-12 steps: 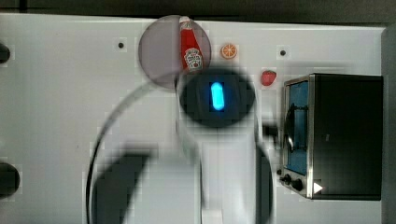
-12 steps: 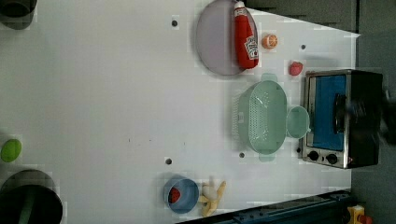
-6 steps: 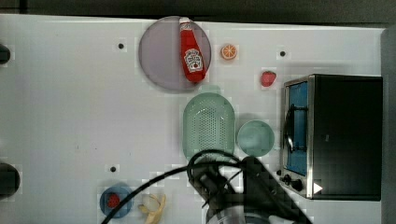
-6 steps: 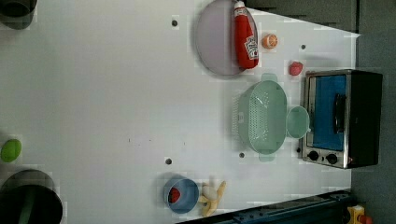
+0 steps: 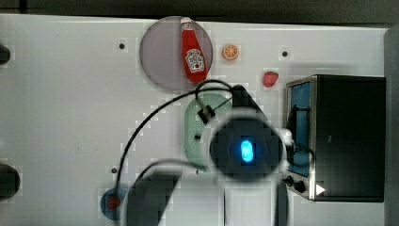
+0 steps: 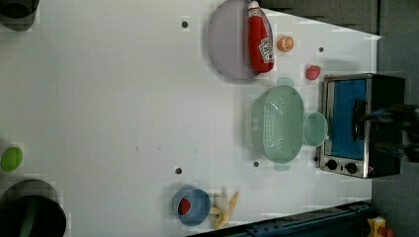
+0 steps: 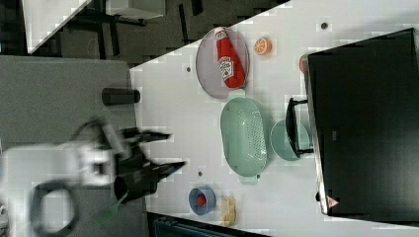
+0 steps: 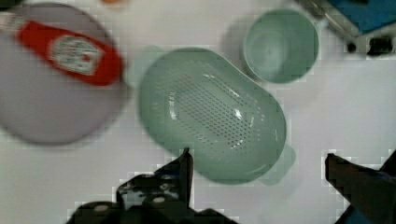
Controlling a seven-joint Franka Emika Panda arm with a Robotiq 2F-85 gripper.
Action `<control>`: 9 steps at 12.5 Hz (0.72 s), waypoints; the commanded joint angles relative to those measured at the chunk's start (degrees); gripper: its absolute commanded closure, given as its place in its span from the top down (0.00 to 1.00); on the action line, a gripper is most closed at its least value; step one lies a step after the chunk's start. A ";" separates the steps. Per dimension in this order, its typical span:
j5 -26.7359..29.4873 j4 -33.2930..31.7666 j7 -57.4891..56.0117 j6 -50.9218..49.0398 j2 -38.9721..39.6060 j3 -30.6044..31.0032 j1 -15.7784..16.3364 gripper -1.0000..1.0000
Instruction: Drag strainer right to left.
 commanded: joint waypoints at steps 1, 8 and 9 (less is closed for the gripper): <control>0.63 -2.44 10.29 3.60 6.25 0.71 0.07 1.00; 0.63 -9.88 28.61 27.94 21.23 1.96 0.21 1.00; 0.63 -11.06 30.64 31.01 23.18 2.23 0.26 1.00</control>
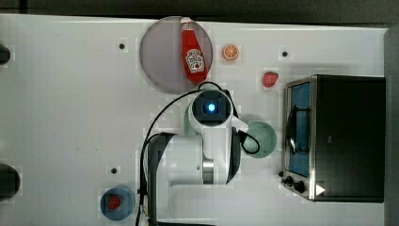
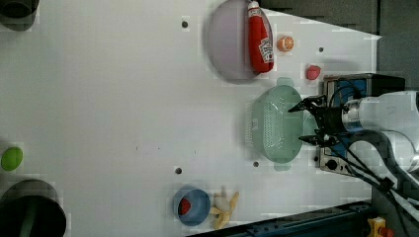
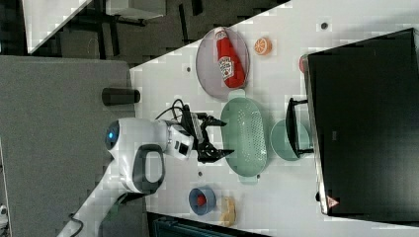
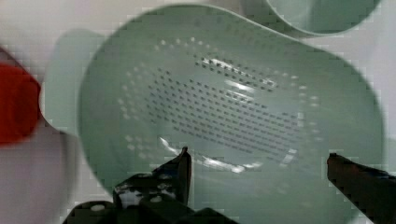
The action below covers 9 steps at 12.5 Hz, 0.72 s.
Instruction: Drag strainer right to left.
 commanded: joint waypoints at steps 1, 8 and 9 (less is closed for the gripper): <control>0.16 -2.21 12.67 8.31 5.25 0.47 0.32 1.00; 0.17 -3.85 15.25 21.28 15.01 1.96 1.64 1.00; 0.29 -3.90 15.62 21.27 15.29 1.92 1.96 1.00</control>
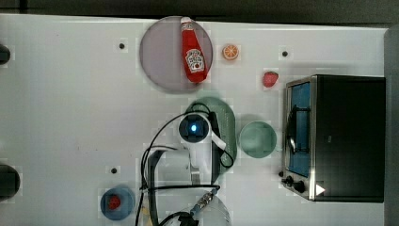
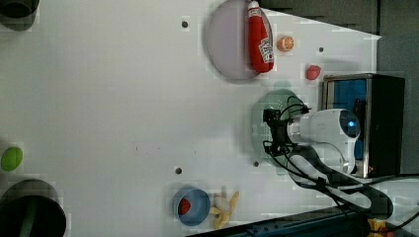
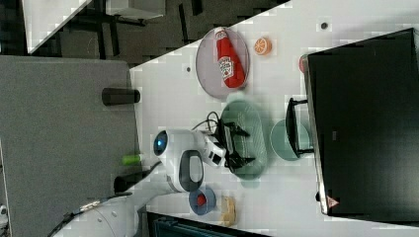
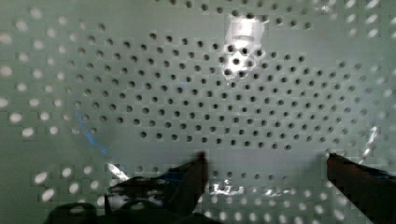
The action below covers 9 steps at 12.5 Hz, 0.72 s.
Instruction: Drag strainer right to left.
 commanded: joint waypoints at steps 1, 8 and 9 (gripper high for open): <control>1.66 2.00 4.90 1.13 -1.50 0.16 0.57 1.00; 2.66 2.58 11.34 1.81 -0.90 0.75 5.73 1.00; 2.66 2.68 12.72 1.82 -0.91 1.11 6.71 1.00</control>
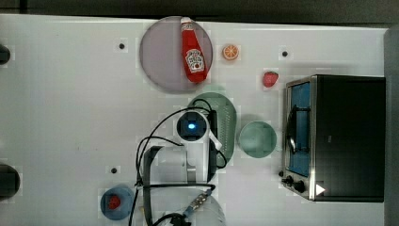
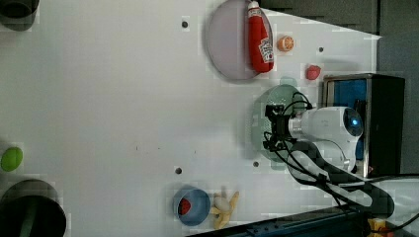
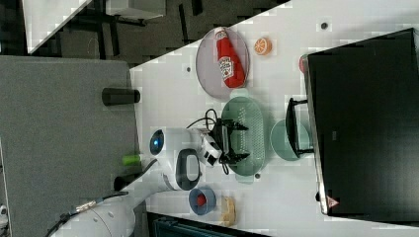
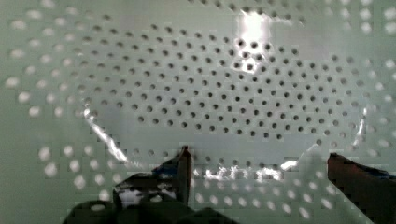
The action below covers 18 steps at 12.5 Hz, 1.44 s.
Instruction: Drag strainer right to left.
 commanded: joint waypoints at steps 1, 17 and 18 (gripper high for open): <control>-0.63 1.20 6.73 0.89 -0.45 2.25 5.35 1.00; 7.02 11.24 17.48 -3.19 4.58 5.30 20.10 1.00; 7.02 11.91 18.60 -3.48 4.85 5.29 20.98 1.00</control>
